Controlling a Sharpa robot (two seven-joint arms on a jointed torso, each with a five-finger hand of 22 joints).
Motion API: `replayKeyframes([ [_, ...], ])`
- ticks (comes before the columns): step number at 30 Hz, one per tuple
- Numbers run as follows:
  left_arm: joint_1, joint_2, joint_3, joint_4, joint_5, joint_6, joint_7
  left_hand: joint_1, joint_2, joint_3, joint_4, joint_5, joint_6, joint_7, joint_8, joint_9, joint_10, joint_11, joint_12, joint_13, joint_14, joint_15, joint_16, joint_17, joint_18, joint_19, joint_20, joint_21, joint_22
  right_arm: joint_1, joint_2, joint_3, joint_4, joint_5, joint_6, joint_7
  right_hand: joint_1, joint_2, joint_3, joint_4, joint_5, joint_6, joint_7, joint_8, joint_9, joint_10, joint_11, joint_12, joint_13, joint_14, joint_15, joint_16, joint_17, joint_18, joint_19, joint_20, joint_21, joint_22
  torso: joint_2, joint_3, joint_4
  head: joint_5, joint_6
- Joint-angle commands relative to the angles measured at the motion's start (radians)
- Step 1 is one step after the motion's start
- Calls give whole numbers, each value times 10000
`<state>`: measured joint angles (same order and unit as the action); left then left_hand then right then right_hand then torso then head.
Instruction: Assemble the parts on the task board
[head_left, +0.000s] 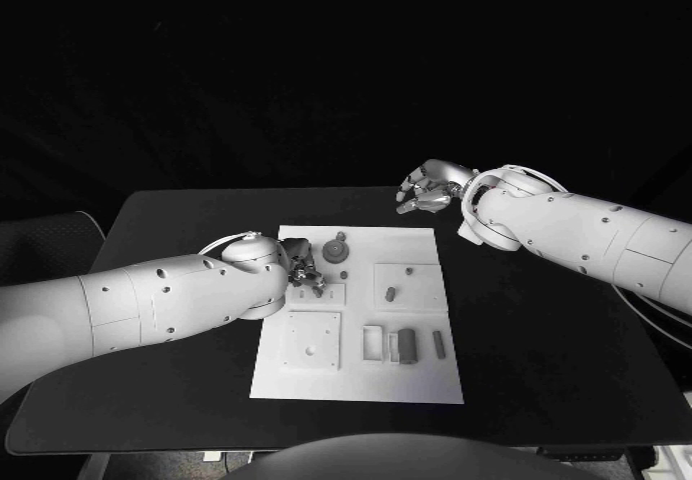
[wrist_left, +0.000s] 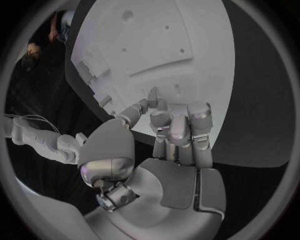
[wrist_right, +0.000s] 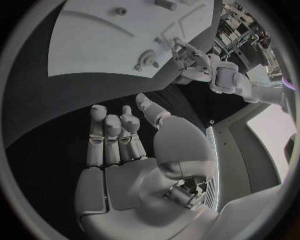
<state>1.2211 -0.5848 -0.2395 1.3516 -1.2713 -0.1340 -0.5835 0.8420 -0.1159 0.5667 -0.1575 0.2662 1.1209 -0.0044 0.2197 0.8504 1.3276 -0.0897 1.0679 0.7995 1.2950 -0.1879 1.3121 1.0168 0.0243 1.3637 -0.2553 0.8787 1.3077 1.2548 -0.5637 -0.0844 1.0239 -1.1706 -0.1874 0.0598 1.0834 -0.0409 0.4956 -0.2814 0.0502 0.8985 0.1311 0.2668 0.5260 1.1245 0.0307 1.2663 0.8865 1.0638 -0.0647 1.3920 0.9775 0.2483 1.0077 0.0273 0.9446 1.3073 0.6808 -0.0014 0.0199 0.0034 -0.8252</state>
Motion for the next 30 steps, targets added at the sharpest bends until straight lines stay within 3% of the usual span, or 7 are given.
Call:
replayKeyframes([
  [1, -3, 5, 4, 33, -129, -86, 84, -62, -41, 9, 59, -62, 289, 254, 44, -7, 44, -25, 45, -18, -6, -59, 34, -17, 760, 39, -33, -56, 61, 1, -1, 4, 18, -11, 134, 73, 15, -81, 55, -23, 24, 41, 122, -24, 11, -45, 10, -61, -12, 23, -62, -51, -13, 134, -32, 23, -54, 113, 1, 1, 3, -2, -7],
  [8, -6, 1, 5, 41, -128, -27, 89, -46, -23, -3, 32, -60, 336, 237, 61, -5, 71, -40, 47, -79, 9, -69, 51, -21, 756, 49, -33, -45, 75, 1, -2, 4, 22, -11, 142, 73, 9, -82, 53, -20, 24, 42, 122, -25, 13, -45, 10, -61, -13, 23, -61, -52, -14, 134, -32, 24, -55, 113, 1, 0, 1, 4, -22],
  [21, -18, -15, 5, 57, -126, 109, 54, -332, -359, -59, 296, -197, 364, 223, 41, -36, 103, -55, 55, -264, 10, -85, 59, -47, 753, 53, -36, -63, 83, 0, -4, 4, 71, -21, 120, 83, 9, -82, 56, -21, 25, 40, 123, -29, 15, -48, 10, -62, -14, 21, -61, -53, -15, 135, -33, 25, -56, 113, 0, 2, 3, 22, -35],
  [25, -20, -18, 5, 65, -128, 163, 34, -338, -424, -41, 355, -794, 376, 216, 40, -39, 108, -63, 77, -322, 11, -90, 68, -55, 763, 62, -50, -67, 87, 0, 2, 4, 93, -25, 127, 87, 9, -84, 56, -22, 24, 36, 124, -32, 15, -48, 11, -63, -14, 21, -61, -53, -16, 135, -33, 25, -57, 113, 2, 1, -3, 19, -29],
  [30, -23, -27, 5, 69, -129, 205, 21, -295, -419, -9, 350, -843, 374, 213, 36, -42, 107, -65, 88, -342, 12, -95, 71, -57, 768, 62, -55, -70, 89, 0, -11, 4, 103, -26, 127, 85, 8, -85, 56, -22, 24, 31, 125, -35, 14, -49, 11, -63, -14, 21, -61, -53, -16, 134, -33, 25, -57, 113, 1, 0, 2, 22, -36],
])
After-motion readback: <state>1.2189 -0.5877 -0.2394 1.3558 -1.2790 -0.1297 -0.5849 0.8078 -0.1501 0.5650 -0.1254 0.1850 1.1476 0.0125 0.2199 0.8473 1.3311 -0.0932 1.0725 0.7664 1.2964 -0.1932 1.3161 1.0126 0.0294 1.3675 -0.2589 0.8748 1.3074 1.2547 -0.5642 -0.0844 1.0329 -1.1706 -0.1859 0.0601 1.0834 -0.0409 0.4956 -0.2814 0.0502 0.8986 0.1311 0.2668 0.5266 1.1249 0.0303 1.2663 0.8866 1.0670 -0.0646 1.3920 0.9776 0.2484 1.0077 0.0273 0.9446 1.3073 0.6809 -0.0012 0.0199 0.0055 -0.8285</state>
